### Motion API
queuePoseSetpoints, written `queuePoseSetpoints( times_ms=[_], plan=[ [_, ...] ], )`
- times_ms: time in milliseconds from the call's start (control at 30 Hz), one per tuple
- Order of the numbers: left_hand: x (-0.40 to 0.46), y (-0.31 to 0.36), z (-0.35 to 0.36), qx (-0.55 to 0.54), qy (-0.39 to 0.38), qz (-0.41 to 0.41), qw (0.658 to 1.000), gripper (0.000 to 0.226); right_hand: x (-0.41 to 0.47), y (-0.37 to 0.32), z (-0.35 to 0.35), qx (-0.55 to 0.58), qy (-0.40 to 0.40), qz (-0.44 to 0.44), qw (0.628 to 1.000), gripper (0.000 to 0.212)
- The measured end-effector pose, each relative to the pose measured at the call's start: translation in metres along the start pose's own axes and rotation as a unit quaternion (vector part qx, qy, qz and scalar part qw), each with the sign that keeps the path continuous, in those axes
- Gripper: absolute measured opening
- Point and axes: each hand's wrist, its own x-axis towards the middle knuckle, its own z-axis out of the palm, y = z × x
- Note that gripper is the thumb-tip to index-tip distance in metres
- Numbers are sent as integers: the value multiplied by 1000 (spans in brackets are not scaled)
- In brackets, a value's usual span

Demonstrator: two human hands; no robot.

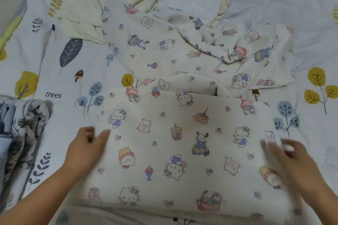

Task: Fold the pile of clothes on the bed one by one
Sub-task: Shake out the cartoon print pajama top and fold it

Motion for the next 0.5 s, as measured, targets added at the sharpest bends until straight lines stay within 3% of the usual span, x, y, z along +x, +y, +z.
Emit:
queuePoseSetpoints(
  times_ms=[33, 100, 167, 300, 400, 500],
  plan=[
    [10, 6, 4, -26, 7, 6, 1000, 43, 7, -8, 4, 12, 31, -5, 999, 49],
    [25, 17, 9, -21, 45, 34, 998, 25, 22, -24, 12, 7, 78, -31, 996, 30],
    [34, 25, 12, -6, 110, 30, 993, 29, 35, -31, 16, 17, 161, -24, 987, 20],
    [25, 41, 15, 23, 156, 23, 987, 23, 41, -36, 10, 46, 231, 42, 971, 33],
    [-13, 57, 28, 62, 161, 203, 964, 53, 7, -50, 26, -26, 273, -83, 958, 44],
    [-69, 54, 63, 181, 53, 413, 891, 63, -57, -57, 77, -160, 144, -278, 936, 60]
  ],
)
